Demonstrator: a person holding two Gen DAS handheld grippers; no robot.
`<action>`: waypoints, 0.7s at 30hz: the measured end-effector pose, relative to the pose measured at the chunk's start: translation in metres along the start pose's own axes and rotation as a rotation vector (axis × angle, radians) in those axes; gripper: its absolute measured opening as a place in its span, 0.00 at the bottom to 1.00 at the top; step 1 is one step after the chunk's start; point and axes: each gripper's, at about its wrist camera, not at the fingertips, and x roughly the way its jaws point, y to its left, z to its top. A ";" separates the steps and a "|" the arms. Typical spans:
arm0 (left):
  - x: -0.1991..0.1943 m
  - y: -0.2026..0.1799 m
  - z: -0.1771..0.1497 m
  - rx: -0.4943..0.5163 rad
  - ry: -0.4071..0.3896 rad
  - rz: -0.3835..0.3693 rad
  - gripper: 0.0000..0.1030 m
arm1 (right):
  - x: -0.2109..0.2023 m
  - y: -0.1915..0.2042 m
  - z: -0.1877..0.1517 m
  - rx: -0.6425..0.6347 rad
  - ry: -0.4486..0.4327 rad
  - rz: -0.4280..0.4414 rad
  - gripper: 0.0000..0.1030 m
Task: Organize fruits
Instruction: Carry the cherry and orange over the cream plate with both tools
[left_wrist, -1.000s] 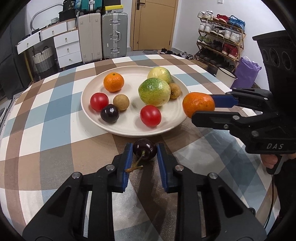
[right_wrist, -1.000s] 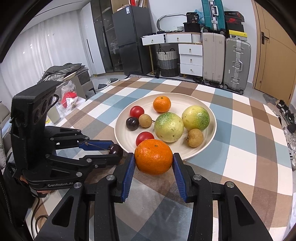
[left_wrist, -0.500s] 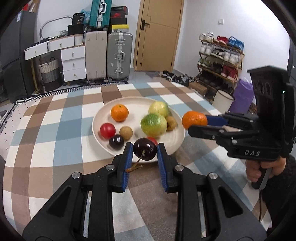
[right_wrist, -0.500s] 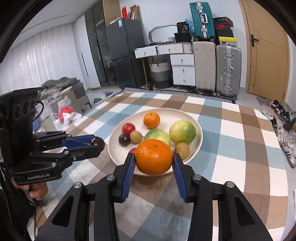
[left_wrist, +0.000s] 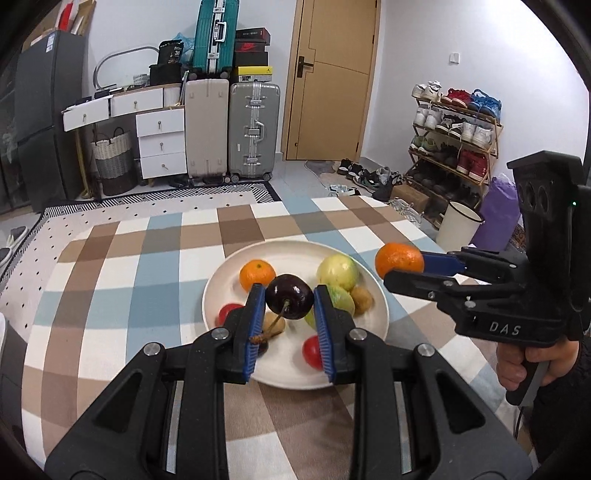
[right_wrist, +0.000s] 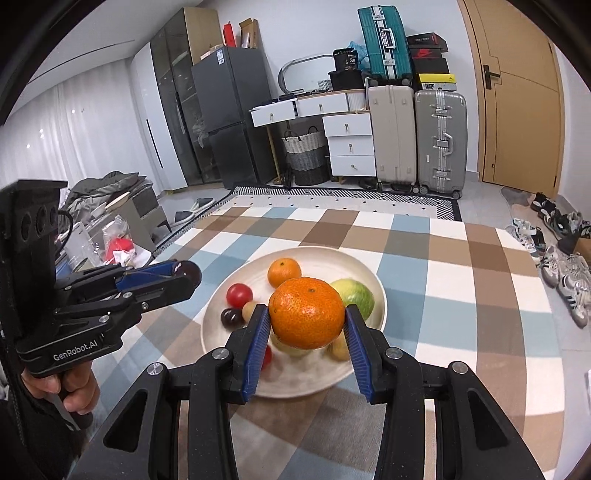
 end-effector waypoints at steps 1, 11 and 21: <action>0.003 0.000 0.003 0.000 -0.003 0.001 0.23 | 0.002 0.000 0.003 0.000 0.002 0.001 0.41; 0.045 0.010 0.022 0.000 0.005 0.015 0.23 | 0.033 -0.005 0.026 -0.020 0.025 -0.002 0.41; 0.073 0.028 0.006 -0.033 0.052 0.026 0.23 | 0.066 -0.008 0.028 -0.029 0.058 0.000 0.41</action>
